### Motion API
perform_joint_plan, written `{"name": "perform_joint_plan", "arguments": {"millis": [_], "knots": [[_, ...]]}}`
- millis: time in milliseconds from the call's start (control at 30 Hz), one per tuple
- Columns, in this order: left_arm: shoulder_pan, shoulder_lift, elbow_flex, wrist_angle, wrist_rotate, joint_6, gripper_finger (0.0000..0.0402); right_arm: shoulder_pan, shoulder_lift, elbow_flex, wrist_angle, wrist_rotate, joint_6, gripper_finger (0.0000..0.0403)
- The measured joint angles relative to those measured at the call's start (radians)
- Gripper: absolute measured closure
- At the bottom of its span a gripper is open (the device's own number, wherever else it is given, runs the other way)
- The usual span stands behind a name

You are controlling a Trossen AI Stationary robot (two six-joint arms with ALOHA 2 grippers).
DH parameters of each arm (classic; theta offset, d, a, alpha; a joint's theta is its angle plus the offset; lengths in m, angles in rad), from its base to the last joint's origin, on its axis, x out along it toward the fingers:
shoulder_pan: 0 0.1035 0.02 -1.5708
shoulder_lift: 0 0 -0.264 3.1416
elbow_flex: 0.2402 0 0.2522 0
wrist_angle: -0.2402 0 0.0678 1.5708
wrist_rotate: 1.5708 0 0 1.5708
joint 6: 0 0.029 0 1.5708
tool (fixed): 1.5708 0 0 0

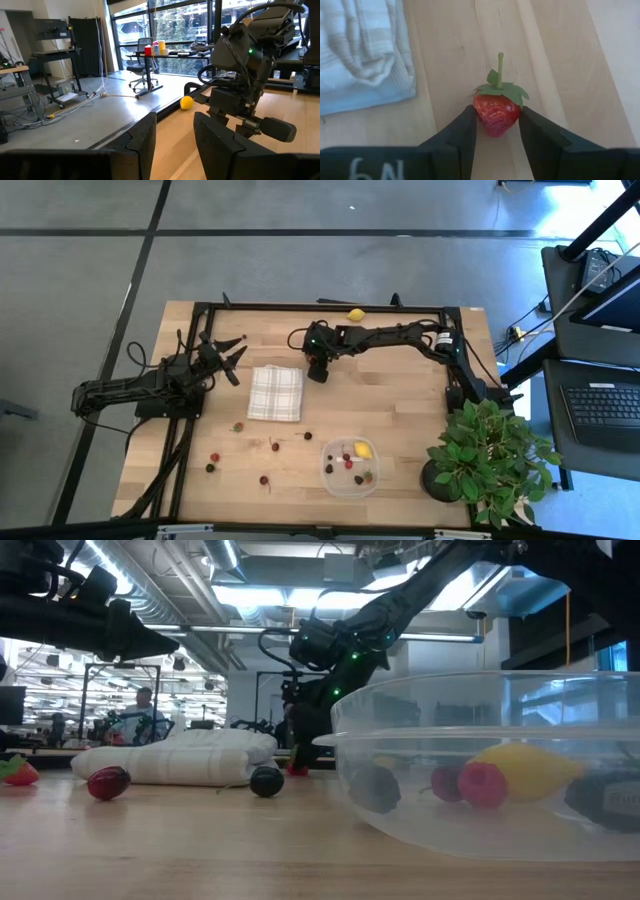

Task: Pick and placing Produce into tupperware
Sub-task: Put the top strawberry into the transparent container

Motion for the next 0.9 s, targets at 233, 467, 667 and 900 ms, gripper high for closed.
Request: {"name": "perform_joint_plan", "arguments": {"millis": [233,467,667,900], "knots": [[0.0,0.0,0.0,-0.001,0.002,0.0,0.0276,0.003,-0.002,-0.003,-0.111,-0.002,0.028,0.0263],[0.0,0.0,0.0,0.0,0.004,-0.001,0.0276,0.034,0.001,0.045,-0.265,-0.028,0.027,0.0279],[0.0,0.0,0.0,0.0,0.004,-0.001,0.0276,0.063,0.008,0.125,-0.425,-0.06,0.026,0.0304],[0.0,0.0,0.0,0.0,0.005,-0.002,0.0276,0.07,0.007,0.219,-0.616,-0.051,0.021,0.0315]]}}
